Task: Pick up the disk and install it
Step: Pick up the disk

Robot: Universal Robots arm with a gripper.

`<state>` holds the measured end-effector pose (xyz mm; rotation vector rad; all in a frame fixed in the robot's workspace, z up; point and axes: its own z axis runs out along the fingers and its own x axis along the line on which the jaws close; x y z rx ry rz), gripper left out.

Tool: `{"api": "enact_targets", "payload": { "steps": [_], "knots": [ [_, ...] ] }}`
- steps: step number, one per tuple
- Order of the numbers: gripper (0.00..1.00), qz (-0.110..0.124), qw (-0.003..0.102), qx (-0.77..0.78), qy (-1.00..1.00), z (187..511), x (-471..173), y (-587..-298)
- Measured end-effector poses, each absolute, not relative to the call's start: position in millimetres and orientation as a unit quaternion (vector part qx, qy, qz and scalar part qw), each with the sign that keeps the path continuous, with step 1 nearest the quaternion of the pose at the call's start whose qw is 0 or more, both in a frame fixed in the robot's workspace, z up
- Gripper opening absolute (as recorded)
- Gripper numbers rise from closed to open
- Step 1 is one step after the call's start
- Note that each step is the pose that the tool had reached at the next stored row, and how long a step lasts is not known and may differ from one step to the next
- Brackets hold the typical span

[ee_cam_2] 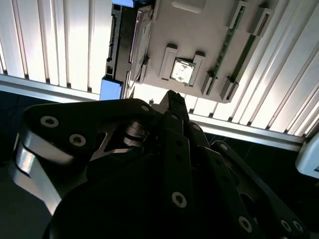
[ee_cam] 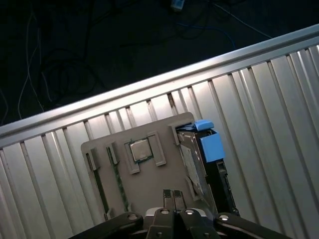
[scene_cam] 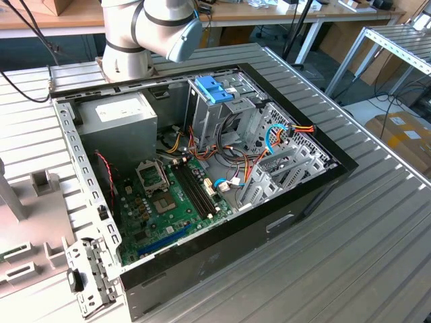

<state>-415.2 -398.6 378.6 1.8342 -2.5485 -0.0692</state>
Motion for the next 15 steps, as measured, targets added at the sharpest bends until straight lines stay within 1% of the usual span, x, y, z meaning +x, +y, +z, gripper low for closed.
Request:
{"api": "enact_targets", "payload": {
  "steps": [15],
  "knots": [
    [0.11, -0.022, 0.001, 0.613, -0.789, 378.6, -415.2, -398.6]
  ]
}}
